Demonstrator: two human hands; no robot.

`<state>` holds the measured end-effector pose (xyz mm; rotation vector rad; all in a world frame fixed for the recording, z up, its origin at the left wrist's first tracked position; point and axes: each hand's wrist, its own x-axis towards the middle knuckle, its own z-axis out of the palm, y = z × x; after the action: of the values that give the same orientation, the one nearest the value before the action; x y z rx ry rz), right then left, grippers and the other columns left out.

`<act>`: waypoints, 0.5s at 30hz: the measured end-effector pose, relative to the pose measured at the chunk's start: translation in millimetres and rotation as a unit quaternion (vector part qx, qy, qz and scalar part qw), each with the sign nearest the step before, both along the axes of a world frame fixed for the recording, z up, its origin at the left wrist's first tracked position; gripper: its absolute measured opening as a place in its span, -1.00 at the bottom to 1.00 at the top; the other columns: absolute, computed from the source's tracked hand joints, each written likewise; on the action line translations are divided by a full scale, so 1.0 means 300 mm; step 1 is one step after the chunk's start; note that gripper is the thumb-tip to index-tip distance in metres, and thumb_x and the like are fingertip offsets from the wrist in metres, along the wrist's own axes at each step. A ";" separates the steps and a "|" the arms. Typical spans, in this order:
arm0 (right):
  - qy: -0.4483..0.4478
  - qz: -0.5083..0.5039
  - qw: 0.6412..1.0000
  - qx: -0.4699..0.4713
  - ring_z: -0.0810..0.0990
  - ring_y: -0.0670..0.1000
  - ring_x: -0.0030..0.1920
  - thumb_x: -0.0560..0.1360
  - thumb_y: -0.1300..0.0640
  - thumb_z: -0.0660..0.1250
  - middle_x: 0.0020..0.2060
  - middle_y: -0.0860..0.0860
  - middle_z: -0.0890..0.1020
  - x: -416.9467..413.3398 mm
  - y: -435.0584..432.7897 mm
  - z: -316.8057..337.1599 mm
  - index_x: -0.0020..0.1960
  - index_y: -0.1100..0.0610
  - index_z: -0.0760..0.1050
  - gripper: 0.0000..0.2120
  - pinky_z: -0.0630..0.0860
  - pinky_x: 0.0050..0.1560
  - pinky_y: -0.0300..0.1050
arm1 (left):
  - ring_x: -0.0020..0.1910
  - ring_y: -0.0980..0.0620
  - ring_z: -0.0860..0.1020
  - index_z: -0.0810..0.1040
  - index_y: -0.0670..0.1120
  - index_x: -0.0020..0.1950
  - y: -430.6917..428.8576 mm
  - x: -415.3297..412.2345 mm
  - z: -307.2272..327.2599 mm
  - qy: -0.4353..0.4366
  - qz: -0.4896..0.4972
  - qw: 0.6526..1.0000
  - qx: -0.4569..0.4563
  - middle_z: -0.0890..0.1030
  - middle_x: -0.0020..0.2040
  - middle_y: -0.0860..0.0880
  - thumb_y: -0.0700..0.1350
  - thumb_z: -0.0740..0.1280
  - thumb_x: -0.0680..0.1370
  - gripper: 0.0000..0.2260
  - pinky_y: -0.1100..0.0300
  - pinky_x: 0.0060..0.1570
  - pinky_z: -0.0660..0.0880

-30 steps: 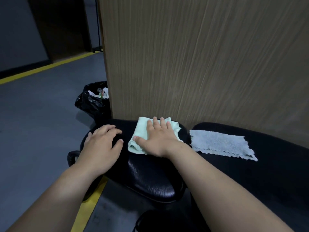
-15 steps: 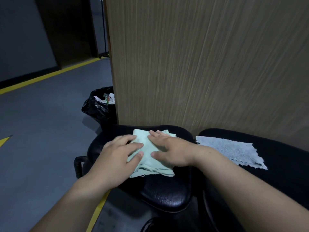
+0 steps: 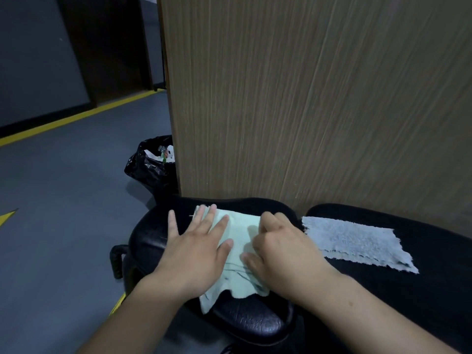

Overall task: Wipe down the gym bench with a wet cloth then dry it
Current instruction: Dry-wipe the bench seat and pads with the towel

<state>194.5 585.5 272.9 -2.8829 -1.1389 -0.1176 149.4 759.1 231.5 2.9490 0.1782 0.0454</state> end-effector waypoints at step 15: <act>0.100 -0.047 0.992 -0.056 -0.33 0.05 0.56 0.61 -0.29 -0.17 0.58 0.11 -0.25 0.058 -0.011 -0.121 0.59 0.19 -0.27 -0.23 -0.30 0.54 0.10 | 0.48 0.23 -0.40 -0.21 0.14 0.60 0.016 0.042 0.004 0.072 -0.001 0.997 -0.041 -0.37 0.55 0.20 0.12 -0.12 0.67 -0.48 -0.17 0.46 -0.39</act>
<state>211.9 582.1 236.5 -2.9618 -1.0051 0.2344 162.0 763.9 232.8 2.8699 0.1928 -0.1718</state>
